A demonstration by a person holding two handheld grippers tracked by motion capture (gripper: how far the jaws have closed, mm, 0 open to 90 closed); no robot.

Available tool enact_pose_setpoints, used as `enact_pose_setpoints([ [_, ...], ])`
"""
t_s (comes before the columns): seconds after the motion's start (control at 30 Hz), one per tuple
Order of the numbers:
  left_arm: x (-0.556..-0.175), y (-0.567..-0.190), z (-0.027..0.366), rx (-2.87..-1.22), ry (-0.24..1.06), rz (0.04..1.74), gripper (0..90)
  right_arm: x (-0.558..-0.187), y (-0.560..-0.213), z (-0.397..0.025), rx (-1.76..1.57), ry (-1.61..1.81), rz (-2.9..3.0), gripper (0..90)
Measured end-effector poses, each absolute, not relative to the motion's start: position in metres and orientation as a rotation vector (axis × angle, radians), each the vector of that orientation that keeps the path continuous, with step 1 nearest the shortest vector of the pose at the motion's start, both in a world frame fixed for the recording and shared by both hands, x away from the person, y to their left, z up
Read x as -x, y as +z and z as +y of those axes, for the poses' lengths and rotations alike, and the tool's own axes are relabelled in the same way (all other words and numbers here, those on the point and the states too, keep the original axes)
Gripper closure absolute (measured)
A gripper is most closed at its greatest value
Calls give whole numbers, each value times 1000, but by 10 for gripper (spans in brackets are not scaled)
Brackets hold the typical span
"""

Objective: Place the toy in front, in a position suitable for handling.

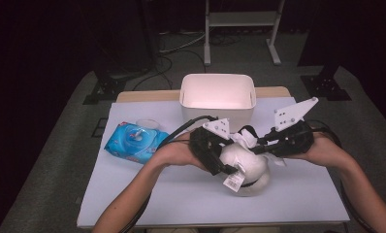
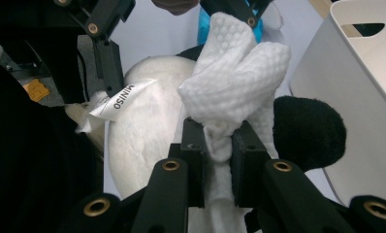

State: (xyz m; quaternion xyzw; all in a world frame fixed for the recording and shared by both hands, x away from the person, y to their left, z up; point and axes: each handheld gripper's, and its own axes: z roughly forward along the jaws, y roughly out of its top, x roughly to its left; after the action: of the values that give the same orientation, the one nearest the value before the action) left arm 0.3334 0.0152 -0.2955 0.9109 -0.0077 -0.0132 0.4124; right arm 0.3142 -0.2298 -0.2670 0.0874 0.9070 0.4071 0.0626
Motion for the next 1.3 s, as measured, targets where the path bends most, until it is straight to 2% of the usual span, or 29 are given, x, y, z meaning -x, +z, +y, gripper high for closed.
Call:
enact_pose_setpoints([
  [0.37,-335,-295,21,-2268,-4,2,110,-310,-272,-251,-330,1226,2716,779],
  [0.47,-335,-297,16,-2272,-17,-14,137,-308,-269,-250,-313,1210,2713,778],
  [0.83,-338,-299,10,-2290,-20,-27,138,-306,-261,-232,-228,1205,2729,775],
  [0.93,-337,-296,13,-2286,0,-7,138,-308,-262,-226,-231,1106,2735,777],
  [1.3,-340,-296,30,-2229,53,36,135,-313,-272,-243,-316,1133,2721,779],
])
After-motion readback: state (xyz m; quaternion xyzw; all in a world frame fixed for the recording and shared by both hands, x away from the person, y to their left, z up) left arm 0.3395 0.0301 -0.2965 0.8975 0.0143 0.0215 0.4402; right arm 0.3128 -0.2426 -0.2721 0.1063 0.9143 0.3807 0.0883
